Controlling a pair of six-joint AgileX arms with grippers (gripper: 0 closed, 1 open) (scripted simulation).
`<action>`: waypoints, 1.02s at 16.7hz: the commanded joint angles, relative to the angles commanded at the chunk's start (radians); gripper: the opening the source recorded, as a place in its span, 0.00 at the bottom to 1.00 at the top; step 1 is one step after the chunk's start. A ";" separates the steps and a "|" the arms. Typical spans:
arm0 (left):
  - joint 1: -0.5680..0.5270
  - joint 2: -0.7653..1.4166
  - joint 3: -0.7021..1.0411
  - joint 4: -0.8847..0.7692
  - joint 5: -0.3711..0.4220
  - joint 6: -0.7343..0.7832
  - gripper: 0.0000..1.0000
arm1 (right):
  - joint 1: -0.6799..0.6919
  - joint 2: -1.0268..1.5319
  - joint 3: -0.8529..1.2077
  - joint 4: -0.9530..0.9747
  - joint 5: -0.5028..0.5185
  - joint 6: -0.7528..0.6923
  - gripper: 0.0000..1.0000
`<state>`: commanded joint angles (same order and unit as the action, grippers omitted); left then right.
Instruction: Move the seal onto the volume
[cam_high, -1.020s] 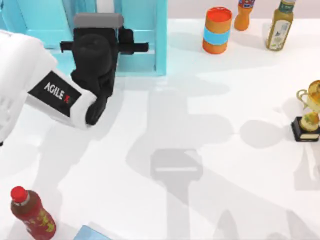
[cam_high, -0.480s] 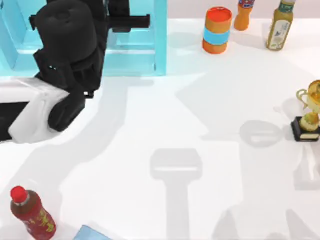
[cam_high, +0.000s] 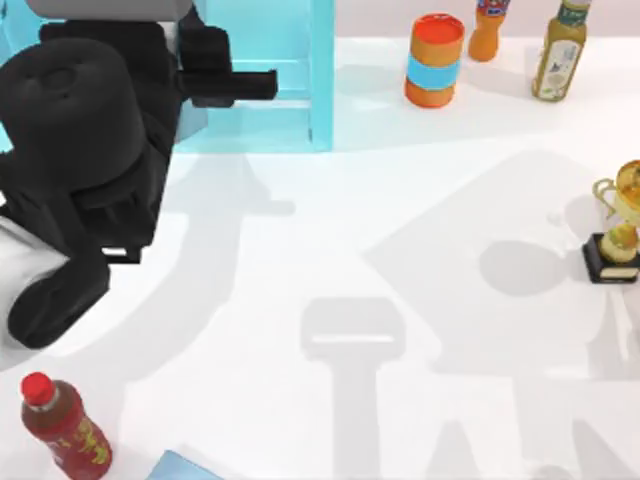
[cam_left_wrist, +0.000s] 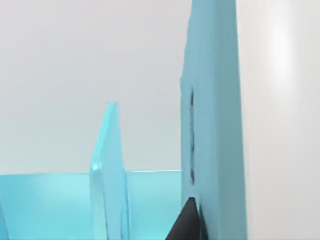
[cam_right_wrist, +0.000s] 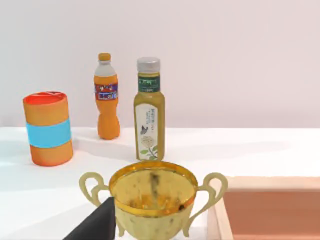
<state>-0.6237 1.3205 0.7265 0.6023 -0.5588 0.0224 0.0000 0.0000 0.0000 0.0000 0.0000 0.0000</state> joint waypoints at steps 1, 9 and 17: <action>0.000 0.000 0.000 0.000 0.000 0.000 0.00 | 0.000 0.000 0.000 0.000 0.000 0.000 1.00; -0.030 0.053 0.044 -0.026 -0.041 -0.101 0.00 | 0.000 0.000 0.000 0.000 0.000 0.000 1.00; -0.216 0.332 0.236 -0.232 -0.275 -0.803 0.00 | 0.000 0.000 0.000 0.000 0.000 0.000 1.00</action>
<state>-0.8396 1.6523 0.9630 0.3703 -0.8337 -0.7810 0.0000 0.0000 0.0000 0.0000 0.0000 0.0000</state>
